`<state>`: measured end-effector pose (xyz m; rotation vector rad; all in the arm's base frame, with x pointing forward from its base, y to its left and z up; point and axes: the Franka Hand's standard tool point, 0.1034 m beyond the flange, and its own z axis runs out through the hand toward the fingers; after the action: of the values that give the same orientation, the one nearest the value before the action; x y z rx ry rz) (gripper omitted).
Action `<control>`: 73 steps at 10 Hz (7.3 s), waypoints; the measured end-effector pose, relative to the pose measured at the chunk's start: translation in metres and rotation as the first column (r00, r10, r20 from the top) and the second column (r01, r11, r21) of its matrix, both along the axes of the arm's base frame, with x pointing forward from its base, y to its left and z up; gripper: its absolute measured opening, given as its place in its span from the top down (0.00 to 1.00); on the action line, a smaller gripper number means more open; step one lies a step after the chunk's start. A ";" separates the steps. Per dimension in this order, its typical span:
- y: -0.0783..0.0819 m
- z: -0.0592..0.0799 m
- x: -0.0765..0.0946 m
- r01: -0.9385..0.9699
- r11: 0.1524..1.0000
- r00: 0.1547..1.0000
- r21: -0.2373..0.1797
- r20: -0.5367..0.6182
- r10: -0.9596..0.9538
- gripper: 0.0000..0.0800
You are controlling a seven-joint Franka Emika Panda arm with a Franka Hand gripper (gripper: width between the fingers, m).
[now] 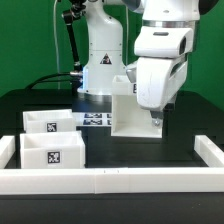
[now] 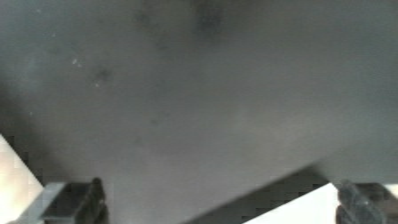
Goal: Assemble drawer
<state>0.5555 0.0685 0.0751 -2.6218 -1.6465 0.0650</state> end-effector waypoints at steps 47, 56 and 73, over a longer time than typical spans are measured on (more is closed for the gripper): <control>0.036 0.018 -0.158 0.956 0.293 0.293 -0.023 0.039 -0.955 0.95; 0.029 0.019 -0.102 0.927 0.374 0.372 0.042 0.039 -0.927 0.95; 0.028 0.028 0.035 0.961 0.198 0.199 0.192 0.012 -0.980 0.95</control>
Offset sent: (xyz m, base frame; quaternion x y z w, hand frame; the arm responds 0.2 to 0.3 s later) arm 0.0000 0.0000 0.0000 0.0000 0.0000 0.0000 1.0000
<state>0.5910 0.0969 0.1026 -2.9958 0.3639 -0.2778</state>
